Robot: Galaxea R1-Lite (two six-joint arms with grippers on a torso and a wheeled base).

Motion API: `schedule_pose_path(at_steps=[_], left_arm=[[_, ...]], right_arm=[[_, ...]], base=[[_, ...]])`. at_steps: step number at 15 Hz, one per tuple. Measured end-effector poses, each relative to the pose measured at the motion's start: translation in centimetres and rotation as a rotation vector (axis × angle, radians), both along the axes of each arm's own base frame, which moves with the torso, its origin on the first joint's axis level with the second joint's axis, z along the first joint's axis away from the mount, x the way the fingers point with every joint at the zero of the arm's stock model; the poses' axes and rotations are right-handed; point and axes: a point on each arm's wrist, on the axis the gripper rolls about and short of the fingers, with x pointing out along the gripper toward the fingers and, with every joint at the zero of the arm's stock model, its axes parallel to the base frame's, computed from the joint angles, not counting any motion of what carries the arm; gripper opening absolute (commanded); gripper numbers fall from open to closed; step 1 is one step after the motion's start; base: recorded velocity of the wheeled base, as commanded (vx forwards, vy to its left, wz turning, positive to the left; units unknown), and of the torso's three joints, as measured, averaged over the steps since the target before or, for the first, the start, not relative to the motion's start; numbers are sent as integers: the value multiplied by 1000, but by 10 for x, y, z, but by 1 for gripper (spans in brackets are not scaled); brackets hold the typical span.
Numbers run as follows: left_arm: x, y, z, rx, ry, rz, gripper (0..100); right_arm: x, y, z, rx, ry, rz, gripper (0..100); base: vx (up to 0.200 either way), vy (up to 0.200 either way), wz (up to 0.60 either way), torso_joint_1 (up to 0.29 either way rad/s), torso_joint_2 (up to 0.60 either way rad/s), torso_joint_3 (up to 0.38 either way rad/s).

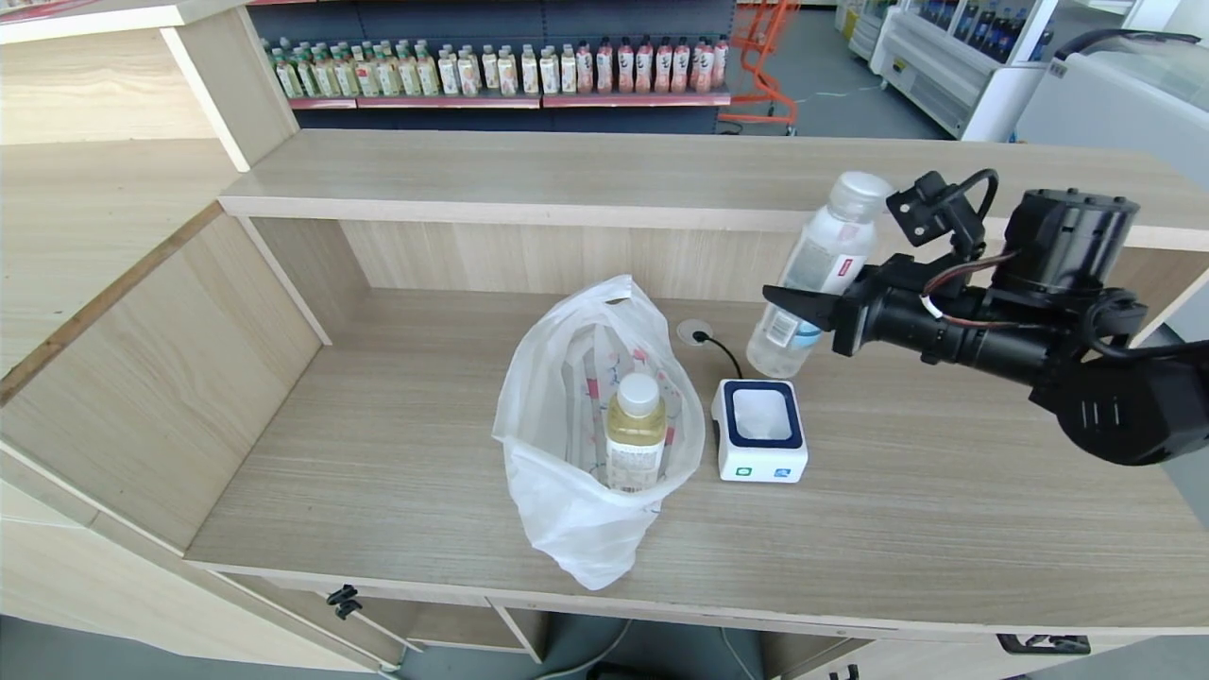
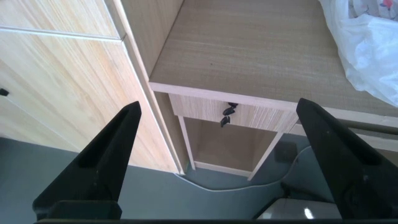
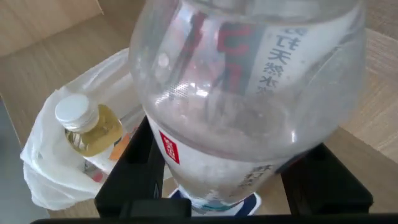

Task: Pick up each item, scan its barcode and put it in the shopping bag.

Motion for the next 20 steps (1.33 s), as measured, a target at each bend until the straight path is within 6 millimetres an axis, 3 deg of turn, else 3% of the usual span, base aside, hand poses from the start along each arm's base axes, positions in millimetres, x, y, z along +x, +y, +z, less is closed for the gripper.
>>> schedule_pose_path(at_steps=[3,8,13,20], left_arm=[[0,0,0,0,0,0,100],[0,0,0,0,0,0,100],[0,0,0,0,0,0,100],[0,0,0,0,0,0,100]], right_arm=[[20,36,-10,85,63,-10,0],[62,74,-50,100,69,27,0],[79,95,-91,88,64,56,0],[103,121,-127,9,-9,83,0]], base=[[0,0,0,0,0,0],[0,0,0,0,0,0],[0,0,0,0,0,0],[0,0,0,0,0,0]])
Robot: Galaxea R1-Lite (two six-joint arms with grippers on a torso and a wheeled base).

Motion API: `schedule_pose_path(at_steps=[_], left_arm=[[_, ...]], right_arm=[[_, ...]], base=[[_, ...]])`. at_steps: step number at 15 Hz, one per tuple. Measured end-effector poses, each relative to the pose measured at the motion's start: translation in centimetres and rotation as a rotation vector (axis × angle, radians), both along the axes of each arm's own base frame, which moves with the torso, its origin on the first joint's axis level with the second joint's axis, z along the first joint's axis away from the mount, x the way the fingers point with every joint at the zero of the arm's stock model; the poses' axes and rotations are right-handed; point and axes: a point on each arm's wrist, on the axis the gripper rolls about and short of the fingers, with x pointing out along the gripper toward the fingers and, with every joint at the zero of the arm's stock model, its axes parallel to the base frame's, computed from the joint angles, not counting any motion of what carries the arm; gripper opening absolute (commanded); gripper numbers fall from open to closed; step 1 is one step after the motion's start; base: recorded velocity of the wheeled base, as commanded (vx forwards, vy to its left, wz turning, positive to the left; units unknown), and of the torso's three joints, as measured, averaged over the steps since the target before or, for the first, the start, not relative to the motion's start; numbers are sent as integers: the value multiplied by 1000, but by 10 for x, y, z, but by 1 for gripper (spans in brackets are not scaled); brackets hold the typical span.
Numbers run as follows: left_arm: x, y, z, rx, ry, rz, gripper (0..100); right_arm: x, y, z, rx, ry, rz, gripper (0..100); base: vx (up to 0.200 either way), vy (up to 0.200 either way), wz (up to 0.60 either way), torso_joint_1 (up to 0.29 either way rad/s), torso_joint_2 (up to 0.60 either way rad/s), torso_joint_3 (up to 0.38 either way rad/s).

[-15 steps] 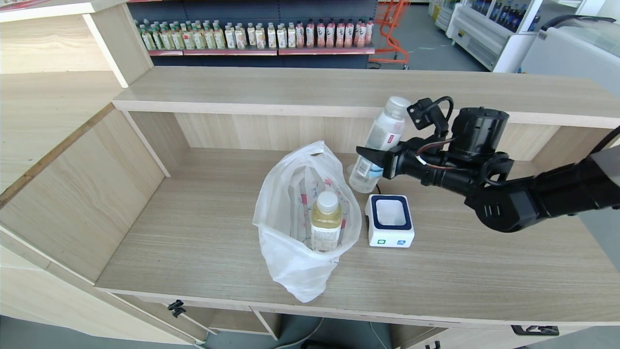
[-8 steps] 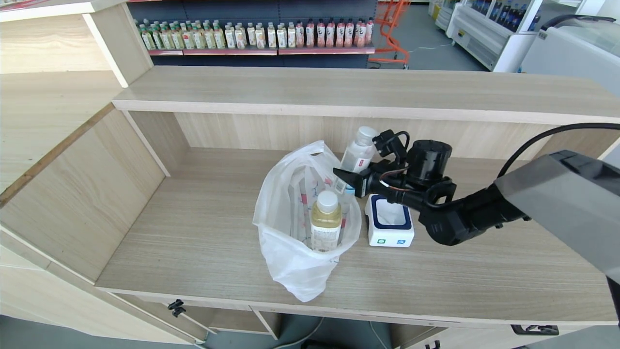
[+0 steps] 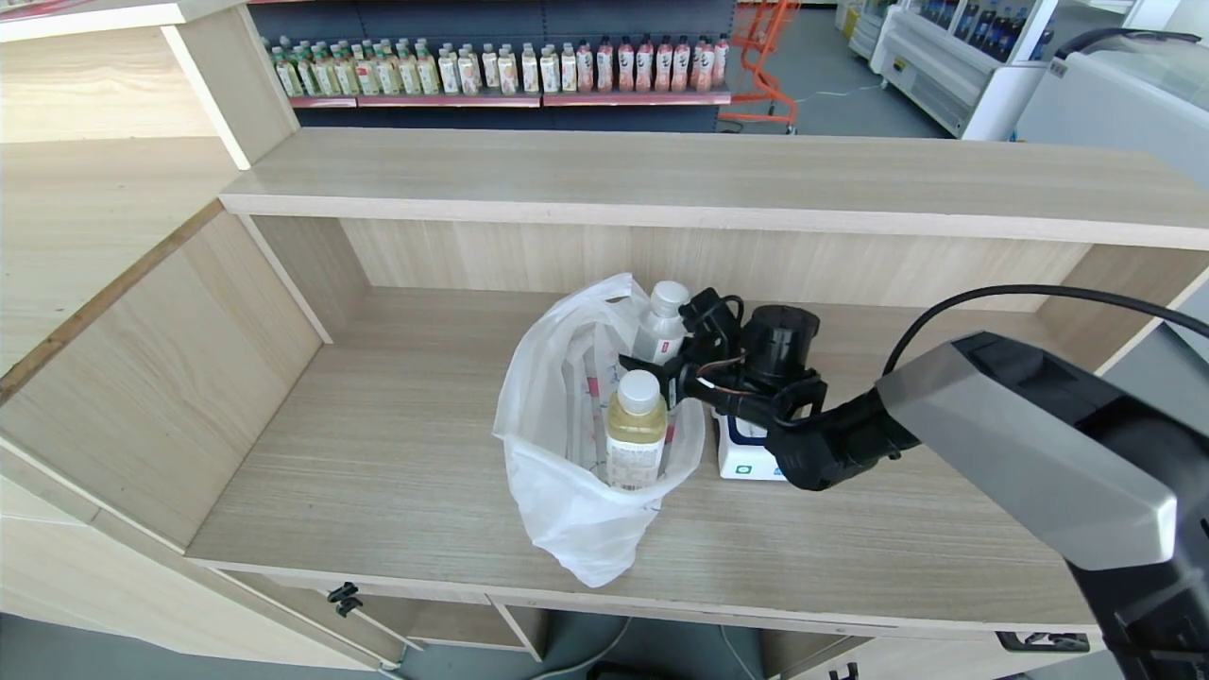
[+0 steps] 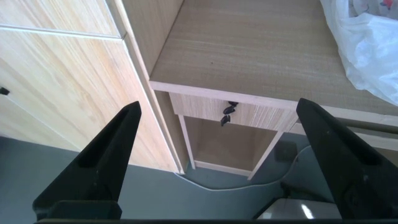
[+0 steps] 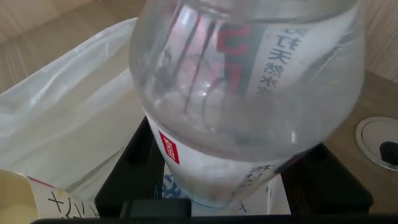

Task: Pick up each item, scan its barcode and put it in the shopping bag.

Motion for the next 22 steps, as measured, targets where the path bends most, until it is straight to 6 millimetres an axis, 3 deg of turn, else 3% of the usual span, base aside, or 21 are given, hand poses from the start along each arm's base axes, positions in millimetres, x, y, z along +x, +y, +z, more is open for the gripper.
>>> schedule_pose_path(at_steps=[6,7,11,14,17,20,22], left_arm=[[0,0,0,0,0,0,100],[0,0,0,0,0,0,100],[0,0,0,0,0,0,100],[0,0,0,0,0,0,100],[0,0,0,0,0,0,100],[0,0,0,0,0,0,100],[0,0,0,0,0,0,100]], right_arm=[[6,6,-15,-19,-25,8,0],[7,7,-15,-17,-24,9,100],[6,7,-7,11,-7,10,100],[-5,1,37,118,5,18,100],[-29,-18,82,183,4,11,100],[-80,-54,115,184,55,-19,100],[-134,-87,128,159,102,-70,100]], base=[[0,0,0,0,0,0],[0,0,0,0,0,0],[0,0,0,0,0,0],[0,0,0,0,0,0],[0,0,0,0,0,0],[0,0,0,0,0,0],[0,0,0,0,0,0]])
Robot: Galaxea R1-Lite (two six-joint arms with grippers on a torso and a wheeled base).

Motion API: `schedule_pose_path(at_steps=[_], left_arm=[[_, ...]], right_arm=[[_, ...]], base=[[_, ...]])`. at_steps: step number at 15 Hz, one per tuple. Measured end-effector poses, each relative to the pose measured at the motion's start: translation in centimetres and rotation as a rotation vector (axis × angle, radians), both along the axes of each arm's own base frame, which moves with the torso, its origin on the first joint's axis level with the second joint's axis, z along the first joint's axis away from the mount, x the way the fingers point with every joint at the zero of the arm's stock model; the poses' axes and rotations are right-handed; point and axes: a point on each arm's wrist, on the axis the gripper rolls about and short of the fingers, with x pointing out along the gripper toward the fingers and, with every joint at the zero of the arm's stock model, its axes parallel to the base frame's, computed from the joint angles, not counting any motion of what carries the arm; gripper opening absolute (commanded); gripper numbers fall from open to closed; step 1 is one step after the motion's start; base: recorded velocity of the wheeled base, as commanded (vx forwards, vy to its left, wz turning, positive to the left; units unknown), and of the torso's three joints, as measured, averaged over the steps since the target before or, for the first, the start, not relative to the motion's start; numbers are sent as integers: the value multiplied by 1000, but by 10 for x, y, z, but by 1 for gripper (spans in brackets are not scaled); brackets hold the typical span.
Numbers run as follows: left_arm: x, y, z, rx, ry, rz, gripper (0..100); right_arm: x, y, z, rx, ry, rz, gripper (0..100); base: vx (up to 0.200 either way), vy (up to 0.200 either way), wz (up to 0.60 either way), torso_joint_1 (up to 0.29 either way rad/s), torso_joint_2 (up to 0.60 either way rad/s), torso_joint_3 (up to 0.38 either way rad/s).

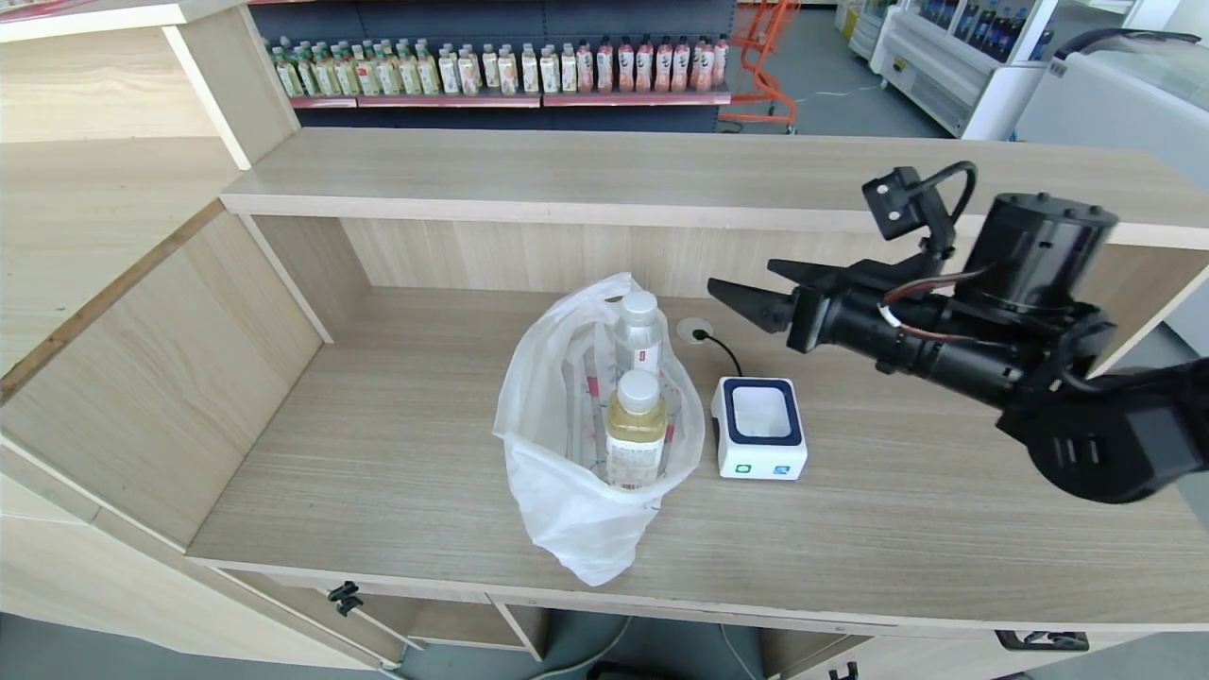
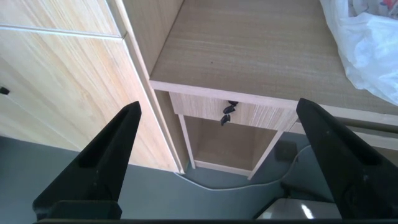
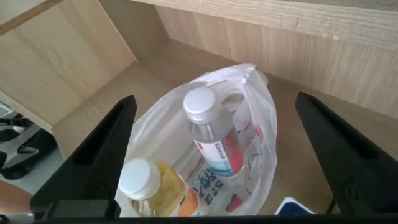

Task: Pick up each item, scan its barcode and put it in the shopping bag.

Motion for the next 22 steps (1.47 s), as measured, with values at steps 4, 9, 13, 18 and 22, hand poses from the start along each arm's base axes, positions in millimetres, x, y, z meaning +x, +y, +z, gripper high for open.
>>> schedule_pose_path(at_steps=[4,9,13,18,22], left_arm=[[0,0,0,0,0,1,100],[0,0,0,0,-1,0,100],[0,0,0,0,0,0,100],[0,0,0,0,0,0,100],[0,0,0,0,0,0,100]], right_arm=[[-117,-72,-22,-117,160,-254,100],[-252,-125,-69,-132,157,-516,100],[-308,-133,-125,-126,143,-683,100],[-324,-134,-144,-46,71,-773,100],[-326,-134,-145,-13,57,-774,100]], base=[[0,0,0,0,0,0],[0,0,0,0,0,0],[0,0,0,0,0,0],[0,0,0,0,0,0],[0,0,0,0,0,0]])
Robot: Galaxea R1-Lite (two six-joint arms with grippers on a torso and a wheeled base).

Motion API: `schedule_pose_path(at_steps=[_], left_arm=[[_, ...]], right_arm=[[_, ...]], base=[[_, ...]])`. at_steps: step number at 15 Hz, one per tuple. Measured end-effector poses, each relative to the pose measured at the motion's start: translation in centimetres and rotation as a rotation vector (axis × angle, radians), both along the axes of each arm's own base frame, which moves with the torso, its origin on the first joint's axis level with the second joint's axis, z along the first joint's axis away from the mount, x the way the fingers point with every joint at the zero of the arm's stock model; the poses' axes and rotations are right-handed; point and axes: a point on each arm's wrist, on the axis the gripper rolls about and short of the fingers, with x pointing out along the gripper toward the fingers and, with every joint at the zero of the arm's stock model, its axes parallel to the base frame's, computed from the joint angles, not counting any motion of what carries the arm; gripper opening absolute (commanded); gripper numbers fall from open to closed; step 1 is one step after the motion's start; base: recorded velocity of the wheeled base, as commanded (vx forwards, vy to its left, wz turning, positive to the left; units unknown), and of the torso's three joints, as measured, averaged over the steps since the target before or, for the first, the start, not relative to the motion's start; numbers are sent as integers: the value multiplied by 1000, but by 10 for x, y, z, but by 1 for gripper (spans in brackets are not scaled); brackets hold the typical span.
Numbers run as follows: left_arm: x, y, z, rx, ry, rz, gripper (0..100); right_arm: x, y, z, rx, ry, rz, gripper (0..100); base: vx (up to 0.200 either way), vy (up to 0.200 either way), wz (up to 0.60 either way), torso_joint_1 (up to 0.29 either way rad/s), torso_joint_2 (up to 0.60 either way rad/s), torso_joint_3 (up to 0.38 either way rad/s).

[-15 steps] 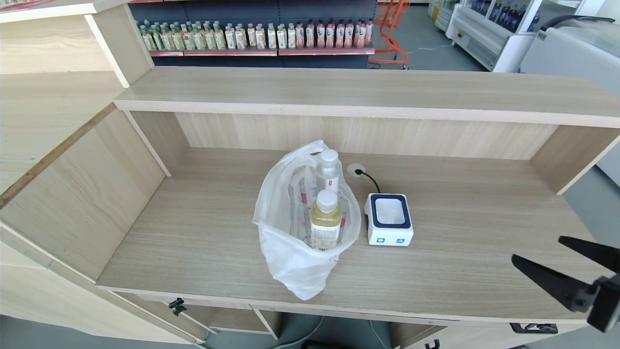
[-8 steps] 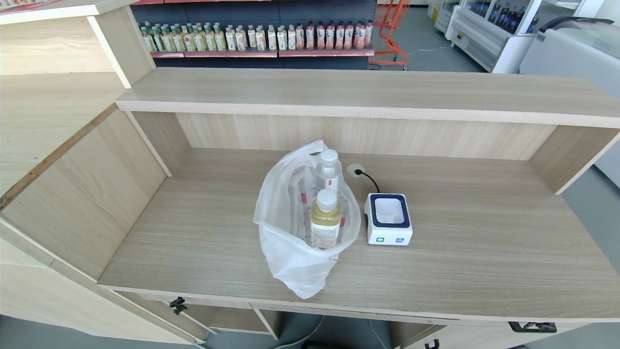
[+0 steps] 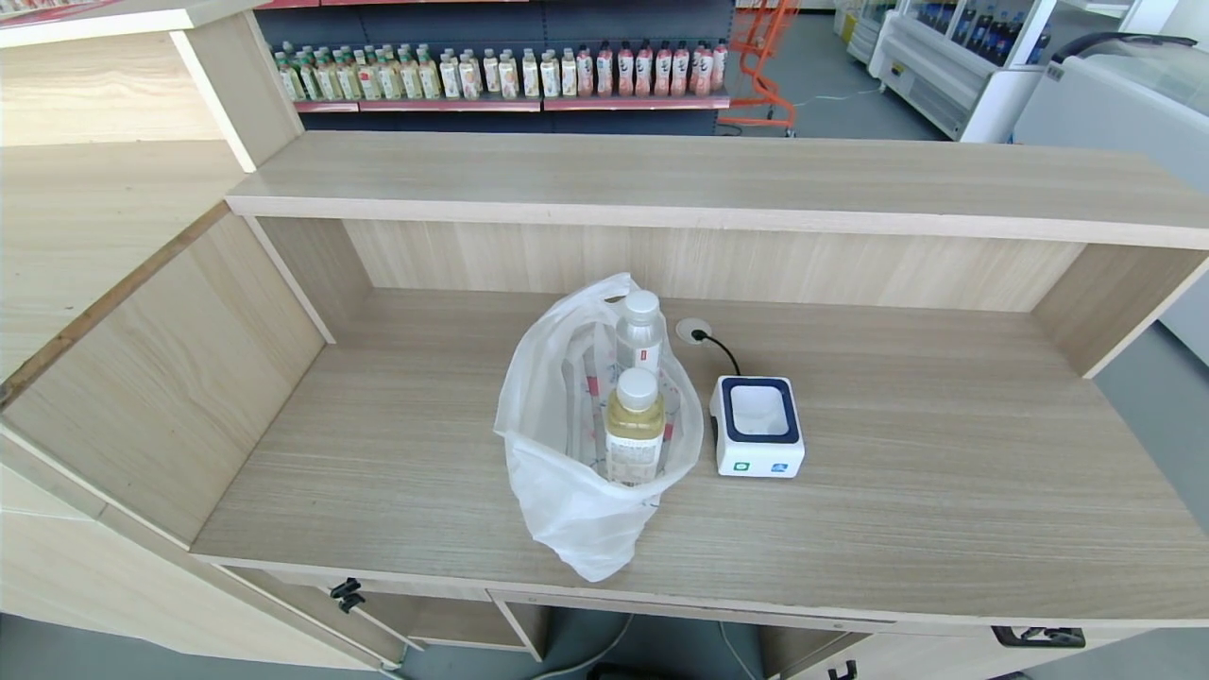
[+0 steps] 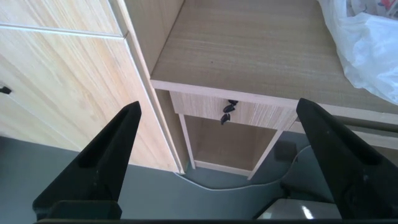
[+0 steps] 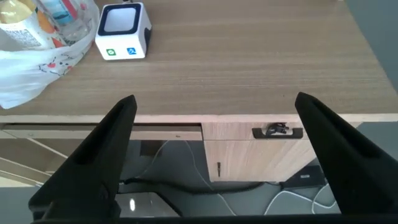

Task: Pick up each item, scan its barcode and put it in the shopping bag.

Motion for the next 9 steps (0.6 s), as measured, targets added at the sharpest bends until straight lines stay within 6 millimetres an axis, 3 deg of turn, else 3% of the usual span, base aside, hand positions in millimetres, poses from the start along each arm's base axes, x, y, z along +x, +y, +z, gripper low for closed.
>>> schedule_pose_path(at_steps=[4,5,9], left_arm=[[0,0,0,0,0,0,100],[0,0,0,0,0,0,100],[0,0,0,0,0,0,100]], right_arm=[[0,0,0,-4,-4,-1,100],[0,0,0,-2,-5,-1,0],[0,0,0,1,-5,-1,0]], base=[[0,0,0,0,0,0],[0,0,0,0,0,0],[0,0,0,0,0,0]])
